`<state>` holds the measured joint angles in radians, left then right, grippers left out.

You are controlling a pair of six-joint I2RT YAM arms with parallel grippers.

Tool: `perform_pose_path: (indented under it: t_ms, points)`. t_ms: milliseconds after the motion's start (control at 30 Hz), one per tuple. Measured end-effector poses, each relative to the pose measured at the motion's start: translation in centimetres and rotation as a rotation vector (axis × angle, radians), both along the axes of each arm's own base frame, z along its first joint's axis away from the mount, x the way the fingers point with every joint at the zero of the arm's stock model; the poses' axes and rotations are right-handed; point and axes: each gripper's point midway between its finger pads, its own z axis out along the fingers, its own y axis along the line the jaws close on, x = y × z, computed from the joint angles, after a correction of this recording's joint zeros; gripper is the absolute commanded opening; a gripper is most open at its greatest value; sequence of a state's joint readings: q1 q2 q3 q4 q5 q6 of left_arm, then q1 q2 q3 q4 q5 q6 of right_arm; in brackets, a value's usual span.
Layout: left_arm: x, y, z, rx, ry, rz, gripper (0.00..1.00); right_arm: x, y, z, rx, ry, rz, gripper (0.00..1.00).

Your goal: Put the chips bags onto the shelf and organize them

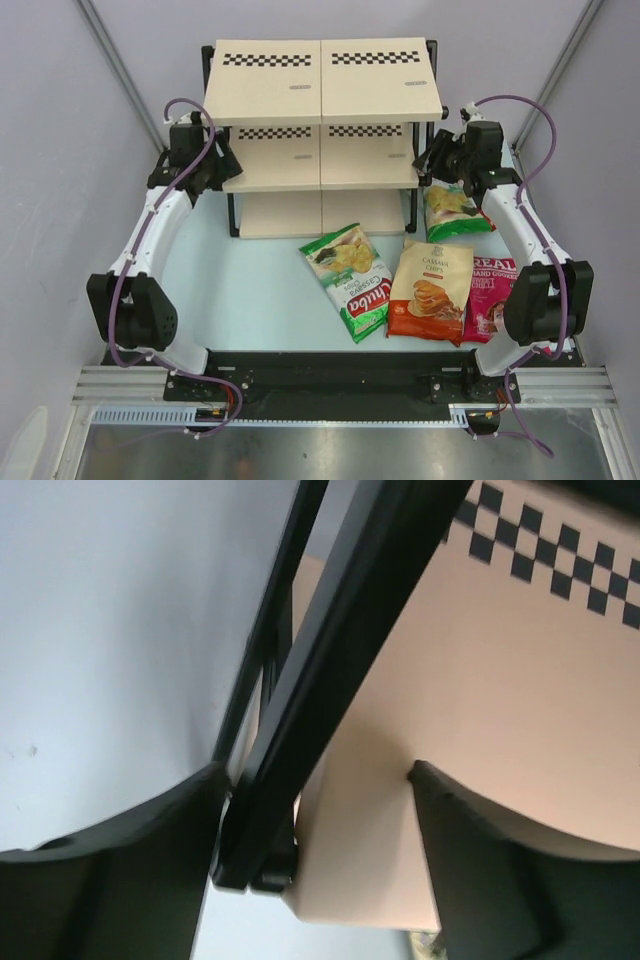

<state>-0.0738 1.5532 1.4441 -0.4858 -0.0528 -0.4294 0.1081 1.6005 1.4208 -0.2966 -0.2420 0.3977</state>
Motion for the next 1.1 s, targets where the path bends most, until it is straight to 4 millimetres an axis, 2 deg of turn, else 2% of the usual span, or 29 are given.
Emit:
perform_pose_path:
  t_ms: [267,433,633,700,800,933,1033,1100]
  points:
    - [-2.1,-0.2,0.4,0.000,0.102,0.060,0.89,-1.1,0.8,-0.8,0.080,0.069,0.024,0.69]
    - [-3.1,0.1,1.4,0.009,0.106,0.100,0.90,-1.4,1.0,-0.9,0.118,0.092,0.033,0.72]
    - [-6.4,1.1,4.3,0.067,0.066,0.161,0.93,-2.0,0.6,-0.6,0.139,0.107,0.017,0.73]
    - [-7.9,1.7,5.4,0.081,0.043,0.181,0.93,-2.7,-0.1,-0.1,0.145,0.115,0.003,0.73]
    - [-10.3,2.2,6.0,0.079,0.025,0.189,0.88,-3.6,-1.2,1.0,0.140,0.103,-0.021,0.74]
    - [-14.1,1.6,4.3,0.033,0.030,0.151,0.87,-5.1,-3.0,2.5,0.111,0.087,-0.074,0.73]
    - [-16.2,-0.3,2.0,-0.022,0.064,0.066,0.90,-6.4,-3.7,3.0,0.084,0.091,-0.089,0.73]
    - [-17.0,-2.4,0.2,-0.066,0.105,-0.025,0.92,-7.5,-3.5,2.7,0.063,0.116,-0.080,0.73]
